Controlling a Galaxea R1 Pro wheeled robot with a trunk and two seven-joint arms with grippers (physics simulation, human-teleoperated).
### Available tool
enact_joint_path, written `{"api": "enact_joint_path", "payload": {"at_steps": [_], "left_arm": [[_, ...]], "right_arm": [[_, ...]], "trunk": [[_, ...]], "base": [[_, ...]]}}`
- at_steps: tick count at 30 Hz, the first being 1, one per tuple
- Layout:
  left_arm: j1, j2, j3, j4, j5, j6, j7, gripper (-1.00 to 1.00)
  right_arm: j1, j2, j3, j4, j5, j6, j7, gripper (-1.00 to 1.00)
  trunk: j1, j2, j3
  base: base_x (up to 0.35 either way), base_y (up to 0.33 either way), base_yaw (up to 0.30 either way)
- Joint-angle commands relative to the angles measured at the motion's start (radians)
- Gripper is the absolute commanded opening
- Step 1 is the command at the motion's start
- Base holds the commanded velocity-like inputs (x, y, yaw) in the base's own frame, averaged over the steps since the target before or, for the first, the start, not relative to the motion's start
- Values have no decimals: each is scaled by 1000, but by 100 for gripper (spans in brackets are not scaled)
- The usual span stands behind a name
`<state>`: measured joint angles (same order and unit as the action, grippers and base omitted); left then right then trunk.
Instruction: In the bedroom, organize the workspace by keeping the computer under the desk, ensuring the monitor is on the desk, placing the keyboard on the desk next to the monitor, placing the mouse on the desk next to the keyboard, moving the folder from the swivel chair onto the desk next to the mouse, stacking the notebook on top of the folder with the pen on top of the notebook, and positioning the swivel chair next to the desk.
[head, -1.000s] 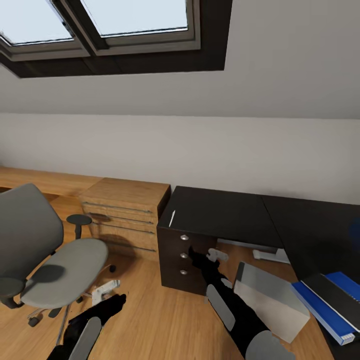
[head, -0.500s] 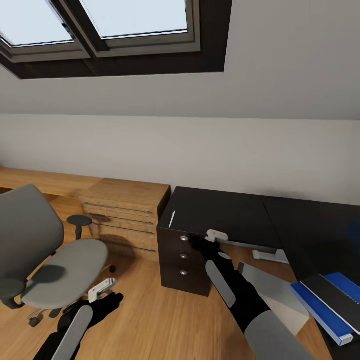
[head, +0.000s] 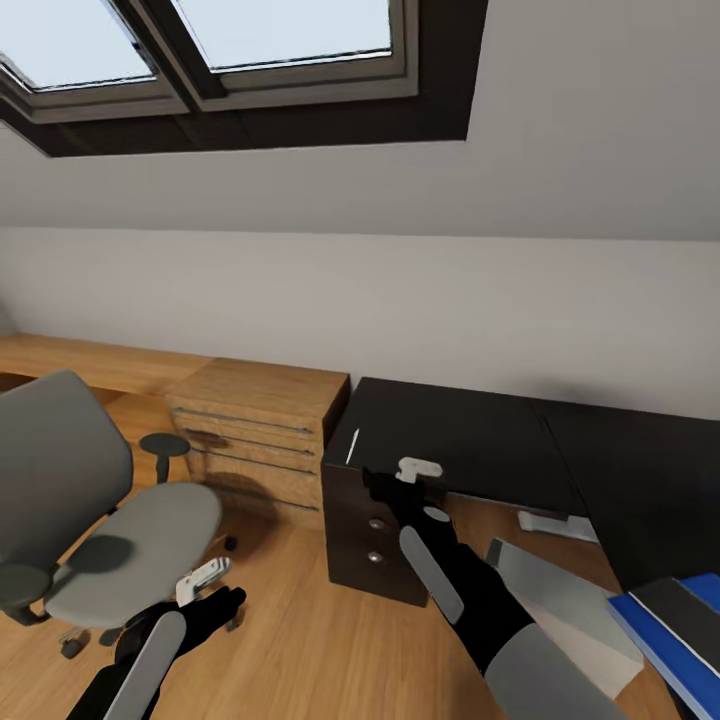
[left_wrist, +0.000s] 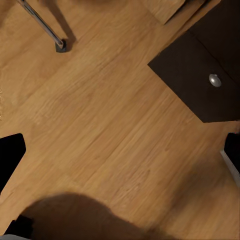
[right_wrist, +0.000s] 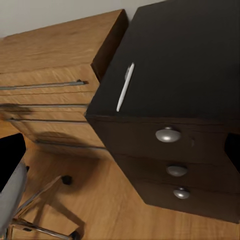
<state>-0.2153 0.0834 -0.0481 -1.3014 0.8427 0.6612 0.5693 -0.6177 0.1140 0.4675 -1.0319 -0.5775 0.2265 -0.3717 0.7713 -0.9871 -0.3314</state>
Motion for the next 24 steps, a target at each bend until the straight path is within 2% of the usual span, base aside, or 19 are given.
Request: {"api": "enact_joint_path", "payload": {"at_steps": [1, 10, 13, 17, 24], "left_arm": [[-1, 1, -3, -1, 10, 0, 10, 100], [-1, 1, -3, -1, 10, 0, 11, 100], [-1, 1, -3, -1, 10, 0, 11, 100], [-1, 1, -3, -1, 10, 0, 11, 100], [-1, 1, -3, -2, 10, 0, 11, 100]], "right_arm": [[-1, -1, 5, -2, -6, 3, -8, 100], [-1, 4, 22, 3, -3, 3, -10, 100], [0, 11, 49, 7, -2, 3, -11, 100], [-1, 14, 76, 15, 0, 2, -13, 100], [-2, 17, 87, 41, 2, 2, -14, 100]], "trunk": [[1, -1, -1], [1, -1, -1], [1, -1, -1], [1, -1, -1], [1, -1, -1]], "base": [[311, 0, 237], [319, 0, 262], [270, 0, 272], [225, 0, 273], [158, 0, 269]]}}
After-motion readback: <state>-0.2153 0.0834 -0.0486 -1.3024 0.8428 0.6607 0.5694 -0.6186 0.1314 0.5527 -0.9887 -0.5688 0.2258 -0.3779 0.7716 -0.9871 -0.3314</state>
